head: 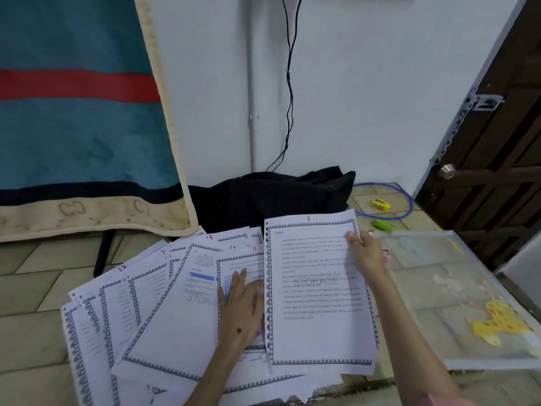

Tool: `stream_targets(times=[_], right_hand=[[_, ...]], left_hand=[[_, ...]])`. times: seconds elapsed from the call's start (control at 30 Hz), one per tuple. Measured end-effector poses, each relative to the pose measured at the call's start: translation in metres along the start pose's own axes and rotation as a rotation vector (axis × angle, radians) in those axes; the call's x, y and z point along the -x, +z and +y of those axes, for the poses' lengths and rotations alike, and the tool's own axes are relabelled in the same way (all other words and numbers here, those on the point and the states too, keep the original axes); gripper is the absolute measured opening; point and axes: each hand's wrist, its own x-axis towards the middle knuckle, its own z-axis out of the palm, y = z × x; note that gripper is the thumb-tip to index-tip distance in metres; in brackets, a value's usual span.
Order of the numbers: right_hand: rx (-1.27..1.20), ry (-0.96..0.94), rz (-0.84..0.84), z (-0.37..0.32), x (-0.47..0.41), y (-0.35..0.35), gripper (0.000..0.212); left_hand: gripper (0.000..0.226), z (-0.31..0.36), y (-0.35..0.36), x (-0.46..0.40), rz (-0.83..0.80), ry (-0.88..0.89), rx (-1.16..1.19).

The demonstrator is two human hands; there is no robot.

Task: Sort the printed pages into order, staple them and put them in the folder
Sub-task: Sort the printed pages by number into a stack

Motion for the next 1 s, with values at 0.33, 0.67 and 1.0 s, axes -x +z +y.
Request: stream_targets(times=[0.33,0.67,1.0], right_hand=[[0.016,0.19,-0.367,0.059,-0.001,0.021,0.08],[0.405,-0.105,-0.223,0.055,0.026,0.045,0.038],[0.767,-0.016,0.062,0.057,0.037,0.072,0.028]], left_hand=[[0.023,0.0,-0.009,-0.003,0.192,-0.145,0.341],[0.025,-0.01,-0.061,-0.014,0.212,-0.351,0.606],[0.041,-0.114,-0.136,0.028,0.461,-0.85,0.128]])
